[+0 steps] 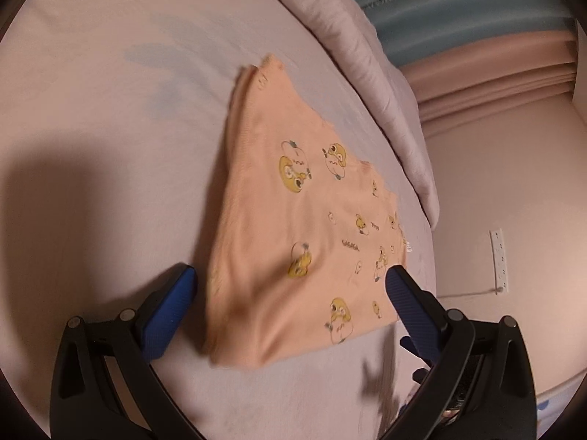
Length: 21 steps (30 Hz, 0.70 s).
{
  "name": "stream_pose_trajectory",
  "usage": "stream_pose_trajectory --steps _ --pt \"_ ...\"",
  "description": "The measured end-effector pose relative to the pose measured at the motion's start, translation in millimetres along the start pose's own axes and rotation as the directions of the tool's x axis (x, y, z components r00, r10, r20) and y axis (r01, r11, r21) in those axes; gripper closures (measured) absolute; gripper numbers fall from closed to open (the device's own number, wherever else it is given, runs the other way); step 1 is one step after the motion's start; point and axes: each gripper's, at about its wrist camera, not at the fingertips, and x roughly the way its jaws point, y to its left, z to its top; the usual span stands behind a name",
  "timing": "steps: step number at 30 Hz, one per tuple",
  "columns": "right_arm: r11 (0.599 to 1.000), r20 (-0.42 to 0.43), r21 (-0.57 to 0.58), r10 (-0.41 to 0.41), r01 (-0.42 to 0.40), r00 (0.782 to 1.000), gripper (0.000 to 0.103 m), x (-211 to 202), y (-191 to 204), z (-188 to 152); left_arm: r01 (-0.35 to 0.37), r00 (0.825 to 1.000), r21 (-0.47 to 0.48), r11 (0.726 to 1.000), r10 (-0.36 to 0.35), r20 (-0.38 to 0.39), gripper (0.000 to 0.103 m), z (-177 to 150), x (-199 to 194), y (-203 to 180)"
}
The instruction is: Fold small clothes
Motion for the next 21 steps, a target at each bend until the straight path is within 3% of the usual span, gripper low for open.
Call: stream_pose_trajectory --steps 7,14,16,18,21 --pt "1.000 0.001 0.007 0.001 -0.001 1.000 0.014 5.3 -5.5 1.3 0.066 0.997 -0.005 0.998 -0.066 -0.047 0.001 34.4 21.7 -2.7" --pt "1.000 0.012 -0.008 0.008 -0.008 1.000 0.014 14.0 -4.6 16.7 0.060 0.997 0.013 0.998 -0.059 -0.046 0.004 57.6 35.3 -9.5" --pt "0.999 0.024 -0.035 0.016 -0.015 1.000 0.014 20.1 2.0 29.7 0.038 0.999 0.007 0.999 -0.038 -0.036 0.013 58.9 34.5 -6.9" --pt "0.998 0.046 -0.060 0.013 -0.010 0.999 0.014 28.3 8.8 45.7 -0.001 1.000 -0.003 1.000 0.001 -0.016 0.038 57.1 31.7 -3.1" --pt "0.998 0.061 -0.060 0.005 -0.001 0.998 0.016 44.6 14.9 67.2 -0.049 0.999 -0.023 0.999 0.049 0.010 0.067 52.9 26.2 5.4"
